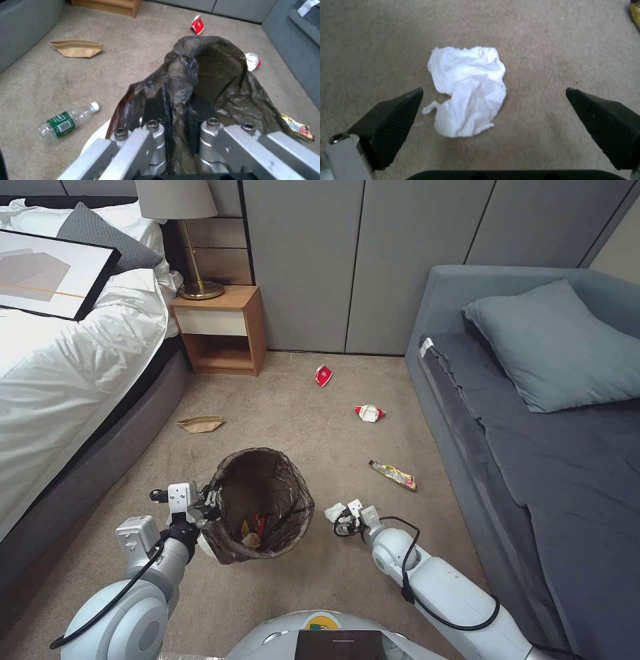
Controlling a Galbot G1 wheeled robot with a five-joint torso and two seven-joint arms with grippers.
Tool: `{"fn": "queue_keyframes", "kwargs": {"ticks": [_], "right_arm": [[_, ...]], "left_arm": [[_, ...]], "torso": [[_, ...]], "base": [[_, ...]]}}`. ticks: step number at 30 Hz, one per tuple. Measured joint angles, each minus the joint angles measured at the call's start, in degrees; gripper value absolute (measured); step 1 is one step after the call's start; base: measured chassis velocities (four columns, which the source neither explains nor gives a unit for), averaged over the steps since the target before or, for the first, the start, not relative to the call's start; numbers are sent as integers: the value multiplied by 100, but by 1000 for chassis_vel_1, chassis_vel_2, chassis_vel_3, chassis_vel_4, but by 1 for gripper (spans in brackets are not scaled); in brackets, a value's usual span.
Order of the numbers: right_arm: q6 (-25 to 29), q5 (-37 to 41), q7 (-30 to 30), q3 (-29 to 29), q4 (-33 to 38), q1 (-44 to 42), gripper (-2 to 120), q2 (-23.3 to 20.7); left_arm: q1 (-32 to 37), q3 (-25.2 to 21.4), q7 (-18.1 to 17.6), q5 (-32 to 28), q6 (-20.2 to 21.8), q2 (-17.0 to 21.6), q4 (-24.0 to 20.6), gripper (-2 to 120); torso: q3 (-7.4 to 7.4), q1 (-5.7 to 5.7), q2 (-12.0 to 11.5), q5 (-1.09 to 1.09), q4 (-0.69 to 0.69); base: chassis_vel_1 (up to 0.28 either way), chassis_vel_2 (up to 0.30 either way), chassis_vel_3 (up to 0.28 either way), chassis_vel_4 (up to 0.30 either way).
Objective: Pick up the trash bin, then pick up the garbage from the floor and place it into the trash bin.
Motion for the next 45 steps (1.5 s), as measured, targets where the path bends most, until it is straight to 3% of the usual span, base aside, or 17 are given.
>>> {"fn": "queue_keyframes", "kwargs": {"ticks": [23, 45], "right_arm": [[-158, -49, 206, -310, -431, 311, 100, 317], [92, -242, 17, -224, -835, 357, 100, 652]], "left_arm": [[-2, -16, -1, -16, -2, 3, 0, 8], [-1, -6, -1, -30, 3, 17, 0, 8]], "torso": [[0, 0, 0, 0, 0], [0, 0, 0, 0, 0]], "base": [[0, 0, 0, 0], [0, 0, 0, 0]]}}
